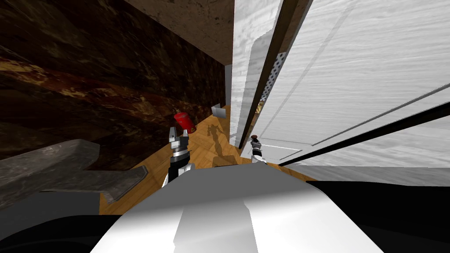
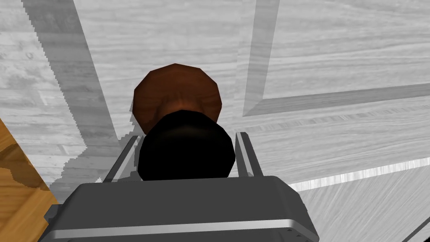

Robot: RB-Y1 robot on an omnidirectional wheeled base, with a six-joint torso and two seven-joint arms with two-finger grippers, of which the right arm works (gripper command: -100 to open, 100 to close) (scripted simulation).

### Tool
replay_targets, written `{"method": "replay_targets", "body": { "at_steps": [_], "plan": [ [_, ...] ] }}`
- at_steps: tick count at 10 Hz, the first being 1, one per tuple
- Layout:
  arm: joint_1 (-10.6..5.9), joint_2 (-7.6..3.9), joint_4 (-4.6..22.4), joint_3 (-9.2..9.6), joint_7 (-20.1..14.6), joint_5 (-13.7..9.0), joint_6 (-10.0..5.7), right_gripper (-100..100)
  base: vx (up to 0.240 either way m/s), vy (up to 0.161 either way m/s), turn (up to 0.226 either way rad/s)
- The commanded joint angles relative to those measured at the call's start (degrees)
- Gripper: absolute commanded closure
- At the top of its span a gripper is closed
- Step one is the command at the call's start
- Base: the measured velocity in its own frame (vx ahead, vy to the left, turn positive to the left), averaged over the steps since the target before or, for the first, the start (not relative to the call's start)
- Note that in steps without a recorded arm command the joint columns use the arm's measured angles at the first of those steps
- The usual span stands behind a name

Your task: Pull the door open

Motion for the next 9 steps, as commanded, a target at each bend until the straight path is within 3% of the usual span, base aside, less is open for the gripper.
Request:
{"method": "replay_targets", "body": {
  "at_steps": [1,5,7,8,9],
  "plan": [
    [0.22,-1.11,-0.6,-0.45,-0.2,-0.3,0.11,100,-0.211,0.031,0.063],
    [0.32,-1.99,-0.5,-0.48,-0.4,-0.3,0.23,100,-0.223,0.009,0.042],
    [0.39,-2.43,-0.4,-0.50,-0.5,-0.3,0.30,100,-0.184,0.012,0.033],
    [0.39,-2.43,1.3,-0.50,-0.5,-0.3,0.30,100,-0.156,-0.024,0.035],
    [0.39,-2.43,0.5,-0.50,-0.5,-0.3,0.30,100,-0.076,-0.023,-0.002]
  ]
}}
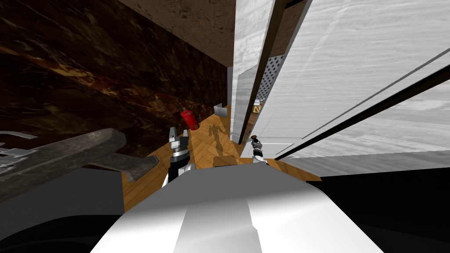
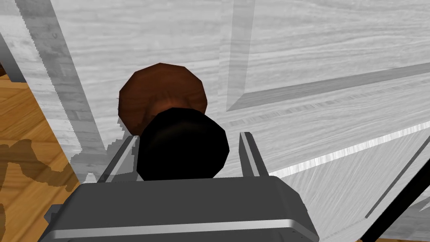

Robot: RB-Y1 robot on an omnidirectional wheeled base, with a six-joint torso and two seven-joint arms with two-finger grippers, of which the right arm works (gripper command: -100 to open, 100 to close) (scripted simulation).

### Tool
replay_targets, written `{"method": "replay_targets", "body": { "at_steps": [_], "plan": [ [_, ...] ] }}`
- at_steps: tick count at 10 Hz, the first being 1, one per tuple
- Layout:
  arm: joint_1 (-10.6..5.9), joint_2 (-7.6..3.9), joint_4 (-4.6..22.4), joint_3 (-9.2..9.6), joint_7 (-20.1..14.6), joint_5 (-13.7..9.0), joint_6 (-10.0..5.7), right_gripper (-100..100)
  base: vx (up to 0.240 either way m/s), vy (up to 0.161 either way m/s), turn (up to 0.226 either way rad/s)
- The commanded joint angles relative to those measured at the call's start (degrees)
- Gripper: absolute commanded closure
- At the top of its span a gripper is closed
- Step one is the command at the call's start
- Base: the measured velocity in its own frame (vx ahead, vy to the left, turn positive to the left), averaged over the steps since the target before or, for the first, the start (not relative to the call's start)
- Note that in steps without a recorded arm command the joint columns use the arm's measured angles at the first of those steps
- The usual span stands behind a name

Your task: Pull the door open

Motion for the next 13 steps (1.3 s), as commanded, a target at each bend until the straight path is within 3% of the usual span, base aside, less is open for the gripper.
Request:
{"method": "replay_targets", "body": {
  "at_steps": [1,4,11,13],
  "plan": [
    [0.07,-0.96,-2.1,-0.45,-0.3,-0.3,-0.37,100,-0.023,-0.003,-0.010],
    [0.12,-1.25,-2.1,-0.46,-0.4,-0.3,-0.32,100,-0.011,-0.003,0.014],
    [0.35,-2.52,-1.8,-0.52,-0.8,-0.3,-0.06,100,-0.163,-0.007,0.044],
    [0.56,-3.43,-1.5,-0.57,-1.1,-0.4,0.18,100,-0.197,-0.014,0.096]
  ]
}}
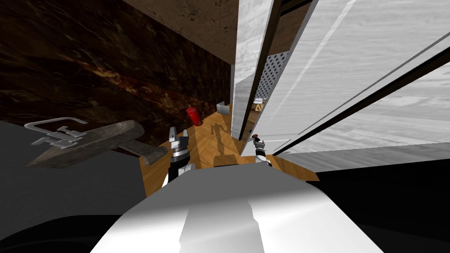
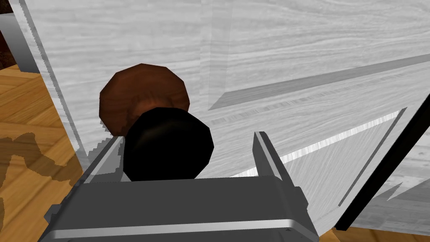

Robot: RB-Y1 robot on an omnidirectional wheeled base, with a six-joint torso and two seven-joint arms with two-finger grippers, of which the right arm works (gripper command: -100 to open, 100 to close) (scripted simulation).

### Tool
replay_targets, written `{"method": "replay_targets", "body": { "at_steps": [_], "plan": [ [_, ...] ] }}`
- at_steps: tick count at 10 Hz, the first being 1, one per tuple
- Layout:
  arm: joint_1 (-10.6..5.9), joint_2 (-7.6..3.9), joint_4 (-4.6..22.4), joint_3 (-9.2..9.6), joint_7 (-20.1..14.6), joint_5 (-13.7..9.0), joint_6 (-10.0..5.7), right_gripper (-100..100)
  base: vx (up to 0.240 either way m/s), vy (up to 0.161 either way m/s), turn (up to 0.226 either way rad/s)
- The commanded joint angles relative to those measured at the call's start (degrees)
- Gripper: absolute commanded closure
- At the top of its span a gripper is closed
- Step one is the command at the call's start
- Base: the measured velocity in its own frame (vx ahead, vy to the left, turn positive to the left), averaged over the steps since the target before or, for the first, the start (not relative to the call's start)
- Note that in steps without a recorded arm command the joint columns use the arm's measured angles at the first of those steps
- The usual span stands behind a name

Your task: Pull the door open

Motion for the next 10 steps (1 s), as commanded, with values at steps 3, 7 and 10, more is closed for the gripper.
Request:
{"method": "replay_targets", "body": {
  "at_steps": [3,7,10],
  "plan": [
    [0.81,-1.53,-1.5,-0.48,-0.8,-0.3,0.23,100,-0.174,-0.009,0.071],
    [0.90,-1.78,-1.4,-0.51,-1.0,-0.3,0.34,100,-0.070,-0.003,0.018],
    [0.90,-1.78,-1.4,-0.51,-1.0,-0.3,0.34,100,-0.001,-0.001,-0.003]
  ]
}}
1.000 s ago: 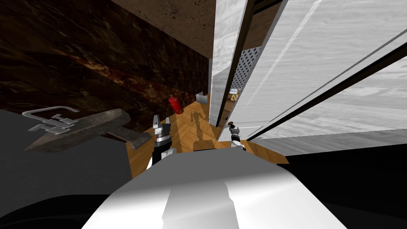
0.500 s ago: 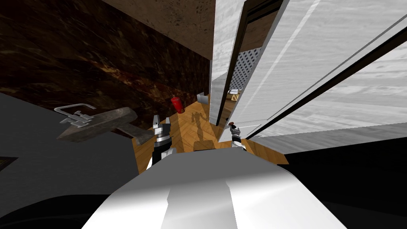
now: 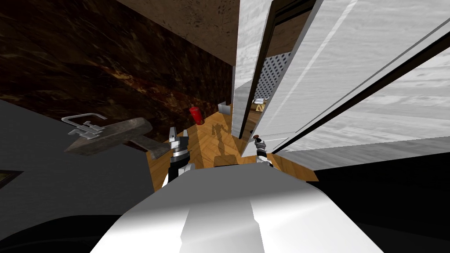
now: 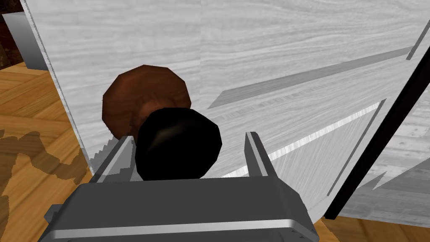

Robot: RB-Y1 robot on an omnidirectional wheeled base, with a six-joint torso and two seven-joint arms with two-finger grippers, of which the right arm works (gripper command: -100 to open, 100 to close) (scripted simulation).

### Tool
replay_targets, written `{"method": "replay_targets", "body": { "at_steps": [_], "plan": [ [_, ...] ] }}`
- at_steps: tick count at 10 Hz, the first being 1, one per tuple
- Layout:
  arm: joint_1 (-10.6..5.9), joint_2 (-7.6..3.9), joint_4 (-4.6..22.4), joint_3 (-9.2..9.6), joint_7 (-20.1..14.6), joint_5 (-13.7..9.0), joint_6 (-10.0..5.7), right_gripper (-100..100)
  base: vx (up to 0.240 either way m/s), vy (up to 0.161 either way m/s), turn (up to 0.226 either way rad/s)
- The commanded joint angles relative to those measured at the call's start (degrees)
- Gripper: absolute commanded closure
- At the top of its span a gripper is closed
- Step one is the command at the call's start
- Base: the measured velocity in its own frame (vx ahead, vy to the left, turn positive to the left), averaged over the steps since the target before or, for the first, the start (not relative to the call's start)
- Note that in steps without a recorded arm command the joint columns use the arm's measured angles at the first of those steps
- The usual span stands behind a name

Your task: Pull the door open

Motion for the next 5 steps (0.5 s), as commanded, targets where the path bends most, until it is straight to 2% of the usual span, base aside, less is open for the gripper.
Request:
{"method": "replay_targets", "body": {
  "at_steps": [1,2,5],
  "plan": [
    [0.18,-0.81,-1.6,-0.46,-0.1,-0.3,0.44,100,0.011,-0.006,0.014],
    [0.18,-0.81,0.2,-0.46,-0.1,-0.3,0.44,100,0.007,-0.005,0.006],
    [0.18,-0.81,-1.5,-0.46,-0.1,-0.3,0.44,100,0.001,0.001,-0.005]
  ]
}}
